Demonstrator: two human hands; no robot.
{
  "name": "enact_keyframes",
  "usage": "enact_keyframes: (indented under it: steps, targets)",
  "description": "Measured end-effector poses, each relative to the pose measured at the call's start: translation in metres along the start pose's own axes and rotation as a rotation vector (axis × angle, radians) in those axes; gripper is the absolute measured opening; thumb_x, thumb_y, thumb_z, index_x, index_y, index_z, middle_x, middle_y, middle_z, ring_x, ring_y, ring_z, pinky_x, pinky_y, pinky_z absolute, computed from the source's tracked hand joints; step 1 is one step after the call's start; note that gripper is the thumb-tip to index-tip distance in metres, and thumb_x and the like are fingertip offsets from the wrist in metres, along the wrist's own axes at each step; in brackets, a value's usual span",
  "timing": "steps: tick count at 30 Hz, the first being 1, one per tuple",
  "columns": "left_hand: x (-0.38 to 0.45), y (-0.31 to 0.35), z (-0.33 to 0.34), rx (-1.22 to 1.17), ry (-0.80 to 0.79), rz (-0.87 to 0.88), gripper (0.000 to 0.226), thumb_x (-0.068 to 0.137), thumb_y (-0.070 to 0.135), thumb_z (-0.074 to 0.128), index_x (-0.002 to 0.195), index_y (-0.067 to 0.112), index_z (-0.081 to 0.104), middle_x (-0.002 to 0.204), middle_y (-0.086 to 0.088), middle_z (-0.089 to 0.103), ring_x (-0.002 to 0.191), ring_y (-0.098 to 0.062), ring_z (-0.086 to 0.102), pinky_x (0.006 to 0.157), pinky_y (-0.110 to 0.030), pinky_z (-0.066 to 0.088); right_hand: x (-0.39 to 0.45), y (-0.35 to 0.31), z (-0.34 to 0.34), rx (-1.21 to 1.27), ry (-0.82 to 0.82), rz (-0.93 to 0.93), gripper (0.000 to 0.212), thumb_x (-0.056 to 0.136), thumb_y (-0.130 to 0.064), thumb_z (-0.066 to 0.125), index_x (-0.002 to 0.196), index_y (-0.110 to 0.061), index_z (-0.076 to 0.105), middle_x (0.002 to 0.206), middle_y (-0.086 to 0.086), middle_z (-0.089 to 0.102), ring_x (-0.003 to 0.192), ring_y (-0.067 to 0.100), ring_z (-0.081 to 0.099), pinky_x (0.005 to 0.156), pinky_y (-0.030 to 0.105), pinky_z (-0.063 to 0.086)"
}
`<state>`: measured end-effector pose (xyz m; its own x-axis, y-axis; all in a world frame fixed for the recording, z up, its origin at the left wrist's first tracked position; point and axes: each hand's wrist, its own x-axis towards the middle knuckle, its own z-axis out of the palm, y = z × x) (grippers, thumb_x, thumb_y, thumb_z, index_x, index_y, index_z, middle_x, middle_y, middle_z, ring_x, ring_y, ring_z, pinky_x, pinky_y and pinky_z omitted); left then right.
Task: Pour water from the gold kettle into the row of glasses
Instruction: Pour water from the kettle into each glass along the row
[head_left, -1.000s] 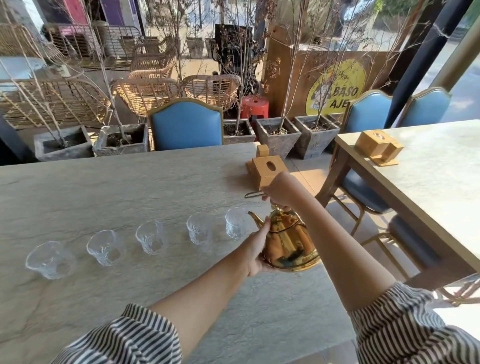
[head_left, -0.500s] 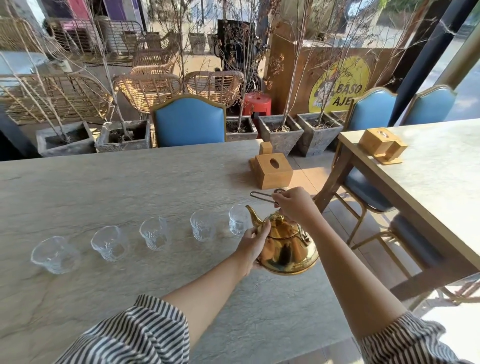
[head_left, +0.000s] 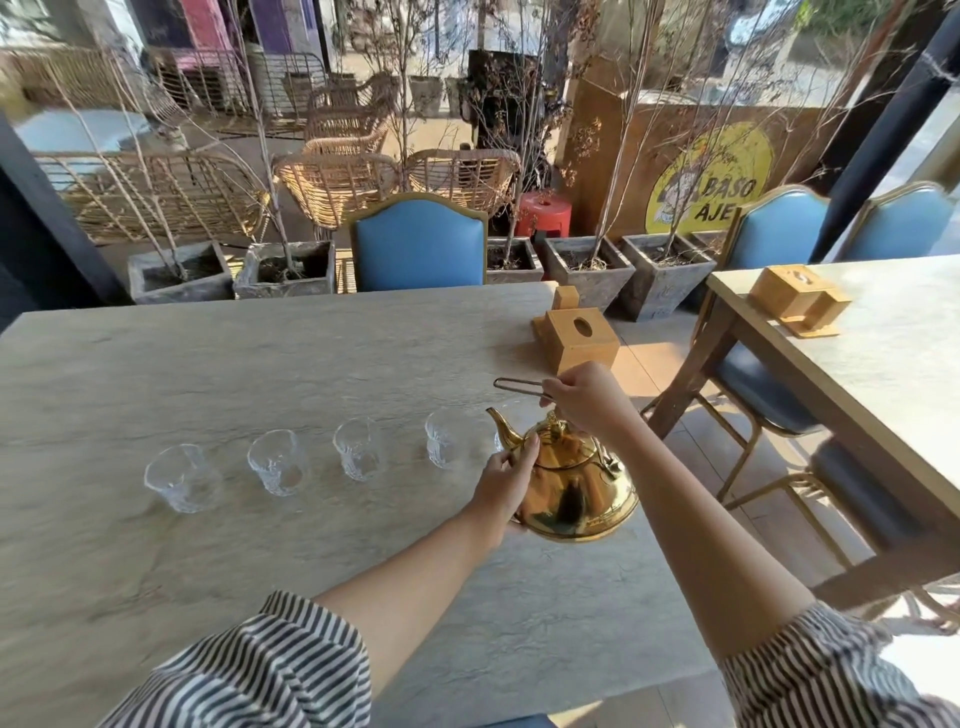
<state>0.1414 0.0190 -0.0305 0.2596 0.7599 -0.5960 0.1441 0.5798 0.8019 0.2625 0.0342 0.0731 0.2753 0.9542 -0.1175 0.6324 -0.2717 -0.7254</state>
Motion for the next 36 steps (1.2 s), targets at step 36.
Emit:
enact_keyframes:
  steps: [36]
  targets:
    - [-0.04,0.032,-0.042,-0.151,-0.236,-0.245,0.079,0.081,0.078,0.042,0.129,0.016,0.05,0.128,-0.016,0.06,0.123,-0.037,0.058,0.099,-0.055,0.05,0.015,-0.09,0.03,-0.397,-0.064,0.153,0.022,0.09,-0.015,0.059,0.102,0.0,0.071,0.063,0.001,0.059,0.053,0.013,0.055,0.05,0.025,0.048]
